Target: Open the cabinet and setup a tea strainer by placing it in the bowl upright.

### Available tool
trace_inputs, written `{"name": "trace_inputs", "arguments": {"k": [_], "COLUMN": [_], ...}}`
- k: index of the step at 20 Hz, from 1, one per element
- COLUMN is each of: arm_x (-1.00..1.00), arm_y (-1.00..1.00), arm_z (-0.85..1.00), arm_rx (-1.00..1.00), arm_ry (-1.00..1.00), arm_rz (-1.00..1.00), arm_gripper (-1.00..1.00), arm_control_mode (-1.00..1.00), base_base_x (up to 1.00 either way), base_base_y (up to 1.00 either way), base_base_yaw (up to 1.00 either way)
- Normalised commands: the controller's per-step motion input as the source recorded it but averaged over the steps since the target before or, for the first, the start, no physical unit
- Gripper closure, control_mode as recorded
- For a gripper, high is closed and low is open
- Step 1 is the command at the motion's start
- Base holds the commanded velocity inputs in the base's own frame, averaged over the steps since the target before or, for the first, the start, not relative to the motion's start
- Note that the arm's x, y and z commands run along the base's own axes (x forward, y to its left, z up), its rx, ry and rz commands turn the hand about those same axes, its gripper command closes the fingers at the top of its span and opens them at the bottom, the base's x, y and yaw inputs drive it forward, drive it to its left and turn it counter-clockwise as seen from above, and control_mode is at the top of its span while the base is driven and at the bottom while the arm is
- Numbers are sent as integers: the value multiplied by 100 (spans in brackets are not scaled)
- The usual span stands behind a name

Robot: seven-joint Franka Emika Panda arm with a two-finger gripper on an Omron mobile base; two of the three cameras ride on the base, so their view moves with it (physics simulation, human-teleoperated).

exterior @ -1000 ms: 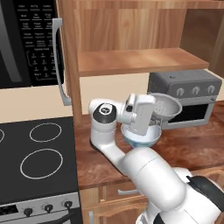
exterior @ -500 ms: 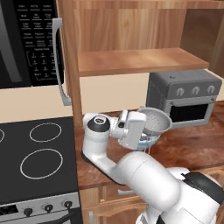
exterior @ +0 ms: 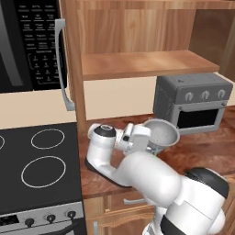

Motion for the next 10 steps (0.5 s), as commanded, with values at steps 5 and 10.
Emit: {"name": "trace_inputs", "arguments": {"k": [5, 10], "arm_x": [22, 42], "arm_y": [0, -1], "arm_z": [-18, -31], "arm_rx": [0, 0], "arm_ry": [1, 11], "arm_rz": [-4, -7], "arm_gripper": [100, 100], "arm_control_mode": [-100, -100], "base_base_x": [0, 0], "base_base_y": [0, 0], "base_base_yaw": [0, 0]}}
